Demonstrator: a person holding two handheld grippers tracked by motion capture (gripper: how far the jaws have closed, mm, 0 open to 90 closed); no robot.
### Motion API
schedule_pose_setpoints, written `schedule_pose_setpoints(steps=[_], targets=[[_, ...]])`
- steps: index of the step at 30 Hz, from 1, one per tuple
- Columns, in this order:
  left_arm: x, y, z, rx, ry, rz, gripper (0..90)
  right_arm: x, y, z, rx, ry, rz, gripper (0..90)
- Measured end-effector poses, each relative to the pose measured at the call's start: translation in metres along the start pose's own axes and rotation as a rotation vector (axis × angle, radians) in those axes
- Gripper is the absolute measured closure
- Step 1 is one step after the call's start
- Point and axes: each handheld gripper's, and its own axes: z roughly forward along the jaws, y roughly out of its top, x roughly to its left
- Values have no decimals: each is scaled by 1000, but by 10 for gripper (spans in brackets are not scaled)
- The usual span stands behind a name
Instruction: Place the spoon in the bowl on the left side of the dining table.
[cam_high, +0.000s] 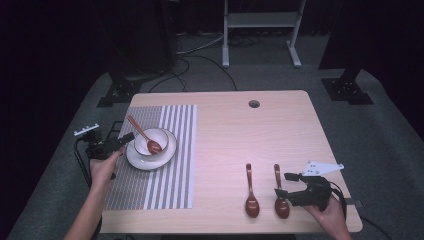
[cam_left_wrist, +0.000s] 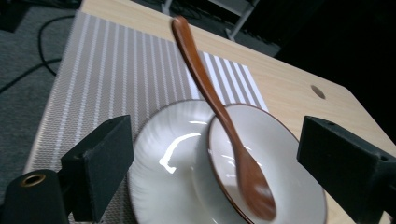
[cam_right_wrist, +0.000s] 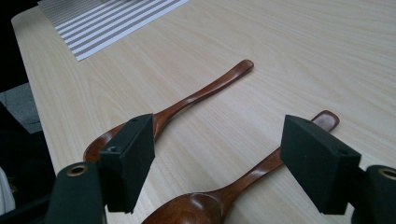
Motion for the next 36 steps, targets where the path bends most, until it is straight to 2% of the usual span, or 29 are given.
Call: schedule_pose_setpoints(steps=[4, 6, 11, 20, 23, 36], targets=[[-10, -3, 0, 6, -16, 28, 91, 0, 1, -1, -4, -7, -2, 249], [-14, -3, -1, 4, -3, 57, 91, 0, 1, -2, -8, -12, -2, 248], [-19, -3, -3, -1, 4, 85, 91, 0, 2, -2, -7, -19, -2, 242], [-34, -9, -8, 10, -30, 126, 91, -2, -1, -4, -2, -29, 8, 239], [-39, -10, -9, 16, -33, 138, 71, -2, -1, -3, 2, -46, 12, 193], [-58, -20, -7, 35, -88, 186, 40, -4, -2, -6, -6, -56, 19, 192]])
